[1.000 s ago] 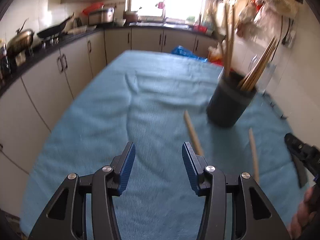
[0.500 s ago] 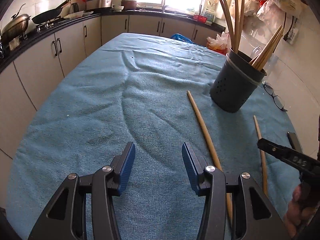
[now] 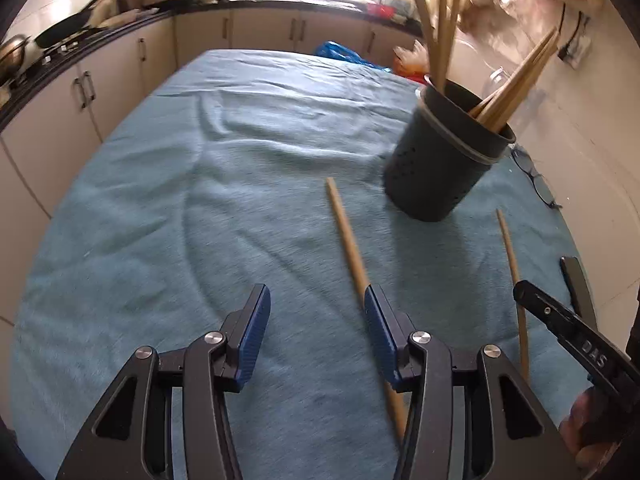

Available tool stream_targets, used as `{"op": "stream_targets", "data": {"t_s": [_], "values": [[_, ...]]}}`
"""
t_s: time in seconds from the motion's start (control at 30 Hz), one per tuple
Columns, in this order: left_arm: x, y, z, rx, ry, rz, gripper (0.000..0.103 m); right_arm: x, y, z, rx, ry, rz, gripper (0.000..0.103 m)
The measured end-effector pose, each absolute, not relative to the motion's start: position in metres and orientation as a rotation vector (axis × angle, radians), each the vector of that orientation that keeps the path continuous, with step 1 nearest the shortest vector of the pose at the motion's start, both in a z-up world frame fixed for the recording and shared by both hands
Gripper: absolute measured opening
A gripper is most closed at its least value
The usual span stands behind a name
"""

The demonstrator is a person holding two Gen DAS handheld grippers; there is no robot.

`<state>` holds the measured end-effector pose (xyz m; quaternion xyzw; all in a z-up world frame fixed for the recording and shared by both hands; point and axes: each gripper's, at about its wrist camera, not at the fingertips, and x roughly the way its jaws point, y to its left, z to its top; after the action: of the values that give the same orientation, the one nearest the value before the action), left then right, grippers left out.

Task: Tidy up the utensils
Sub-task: 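Close the right gripper on the last wooden chopstick on the towel, then lift the grasped chopstick upright with the right gripper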

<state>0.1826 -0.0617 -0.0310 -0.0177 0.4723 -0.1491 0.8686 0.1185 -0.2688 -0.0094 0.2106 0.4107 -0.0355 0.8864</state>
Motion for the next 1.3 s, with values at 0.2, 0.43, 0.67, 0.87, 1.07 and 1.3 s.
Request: {"op": "stream_targets", "data": {"t_s": [0.2,0.43,0.67,0.87,1.07,1.3], "values": [[0.204,-0.083,-0.038,-0.001,1.044,-0.286,0.047,0.11,-0.276,-0.001,0.479,0.743,-0.02,0.008],[0.217,-0.108,-0.041,0.086,1.055,-0.228,0.025,0.107,-0.285,-0.004,0.511,0.708,-0.014,0.008],[0.215,-0.105,-0.041,0.098,1.04,-0.197,0.007,0.102,-0.287,0.0,0.515,0.691,-0.001,0.008],[0.199,-0.085,-0.029,0.042,0.998,-0.226,0.006,0.098,-0.291,0.002,0.519,0.677,-0.003,0.008],[0.174,-0.07,0.004,0.021,0.897,-0.254,0.006,0.093,-0.286,0.011,0.506,0.661,0.0,0.008],[0.152,-0.057,0.029,-0.015,0.843,-0.293,0.006,0.086,-0.278,0.026,0.482,0.631,0.014,0.008]]}}
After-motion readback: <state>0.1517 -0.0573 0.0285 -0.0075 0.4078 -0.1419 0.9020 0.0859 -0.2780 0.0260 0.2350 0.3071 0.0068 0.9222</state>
